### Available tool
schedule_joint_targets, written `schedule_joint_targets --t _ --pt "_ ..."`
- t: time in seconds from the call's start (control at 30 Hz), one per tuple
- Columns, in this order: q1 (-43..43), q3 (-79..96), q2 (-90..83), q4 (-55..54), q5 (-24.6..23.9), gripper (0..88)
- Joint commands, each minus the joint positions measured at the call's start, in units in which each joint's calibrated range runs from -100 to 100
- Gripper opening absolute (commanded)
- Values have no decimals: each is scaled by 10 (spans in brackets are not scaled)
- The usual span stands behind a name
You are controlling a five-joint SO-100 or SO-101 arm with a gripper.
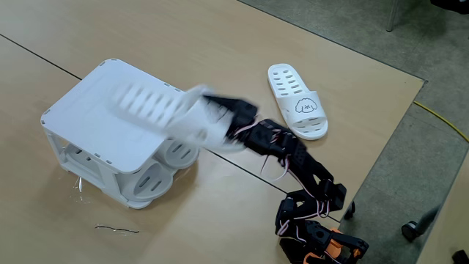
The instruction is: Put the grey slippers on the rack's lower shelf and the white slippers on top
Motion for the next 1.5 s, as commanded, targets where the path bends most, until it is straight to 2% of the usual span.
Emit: schedule_joint_targets --t 0.0,0.17,0.37,0.7,0.77,0.83,0.9,1.1,1.27,1.47 --pt "-59 -80 96 -12 4 8" --pt "-56 -299 308 -49 4 8" --pt "12 -521 549 -118 4 8" --pt "22 -777 844 -151 4 15" --pt "22 -780 860 -151 4 49" --pt "31 -777 864 -151 4 177" --pt "36 -756 857 -152 4 261" --pt "52 -702 827 -152 4 261" --pt "52 -509 685 -152 4 261" --pt "57 -361 558 -152 4 259"
